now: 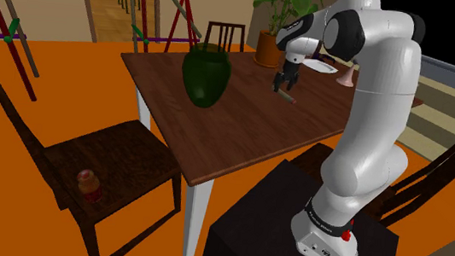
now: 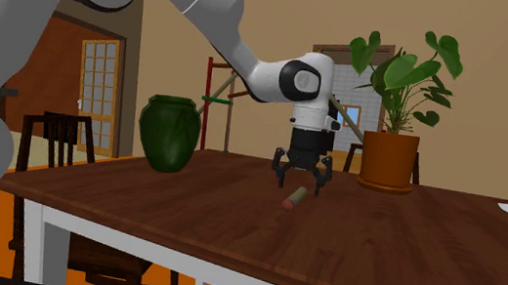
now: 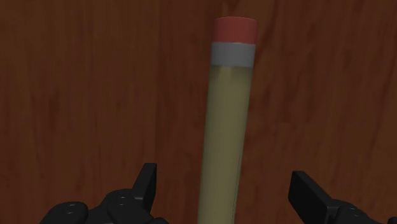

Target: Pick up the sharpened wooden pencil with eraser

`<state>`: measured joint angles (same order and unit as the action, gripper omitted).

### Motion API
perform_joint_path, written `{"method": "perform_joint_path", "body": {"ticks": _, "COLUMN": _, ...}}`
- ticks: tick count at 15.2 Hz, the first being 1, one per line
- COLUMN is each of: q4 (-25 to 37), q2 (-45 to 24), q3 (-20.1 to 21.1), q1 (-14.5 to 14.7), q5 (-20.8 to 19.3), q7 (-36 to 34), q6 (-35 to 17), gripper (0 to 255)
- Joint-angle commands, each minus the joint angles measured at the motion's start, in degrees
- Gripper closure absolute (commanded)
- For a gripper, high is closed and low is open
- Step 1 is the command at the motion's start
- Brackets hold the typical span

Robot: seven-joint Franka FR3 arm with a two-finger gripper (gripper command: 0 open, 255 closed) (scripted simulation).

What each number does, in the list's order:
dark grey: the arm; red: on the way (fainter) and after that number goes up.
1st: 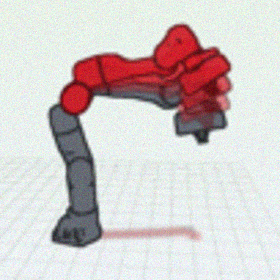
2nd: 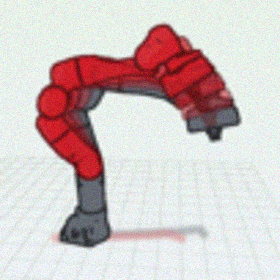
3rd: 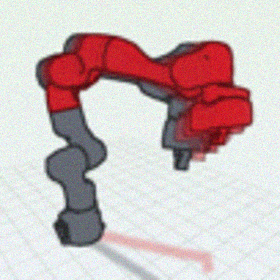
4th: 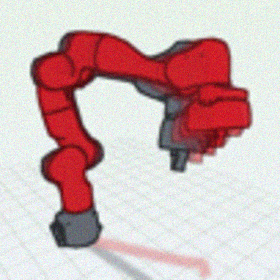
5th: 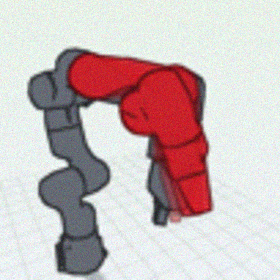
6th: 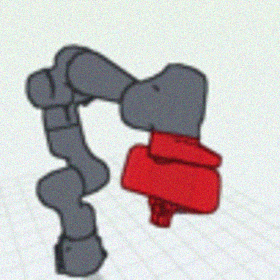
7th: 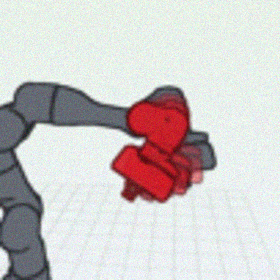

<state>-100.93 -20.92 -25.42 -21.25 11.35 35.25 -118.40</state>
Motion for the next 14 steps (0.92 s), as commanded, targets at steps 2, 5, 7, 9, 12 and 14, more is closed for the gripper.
{"method": "perform_joint_path", "body": {"ticks": 2, "q4": -1.02, "q2": -0.8, "q3": 0.23, "q1": -0.06, "q5": 0.49, "q7": 0.28, "q6": -1.77, "gripper": 0}}
{"method": "perform_joint_path", "body": {"ticks": 5, "q4": -1.1, "q2": -0.74, "q3": 0.23, "q1": -0.04, "q5": 0.47, "q7": 0.27, "q6": -1.79, "gripper": 255}}
{"method": "perform_joint_path", "body": {"ticks": 7, "q4": -1.12, "q2": -0.73, "q3": 0.23, "q1": -0.04, "q5": 0.47, "q7": 0.27, "q6": -1.8, "gripper": 255}}
{"method": "perform_joint_path", "body": {"ticks": 9, "q4": -1.11, "q2": -0.74, "q3": 0.22, "q1": -0.05, "q5": 0.47, "q7": 0.27, "q6": -1.79, "gripper": 255}}
{"method": "perform_joint_path", "body": {"ticks": 12, "q4": -1.11, "q2": -0.74, "q3": 0.22, "q1": -0.05, "q5": 0.47, "q7": 0.28, "q6": -1.8, "gripper": 255}}
{"method": "perform_joint_path", "body": {"ticks": 14, "q4": -0.7, "q2": -0.45, "q3": 0.14, "q1": -0.01, "q5": 0.29, "q7": 0.14, "q6": -1.13, "gripper": 255}}
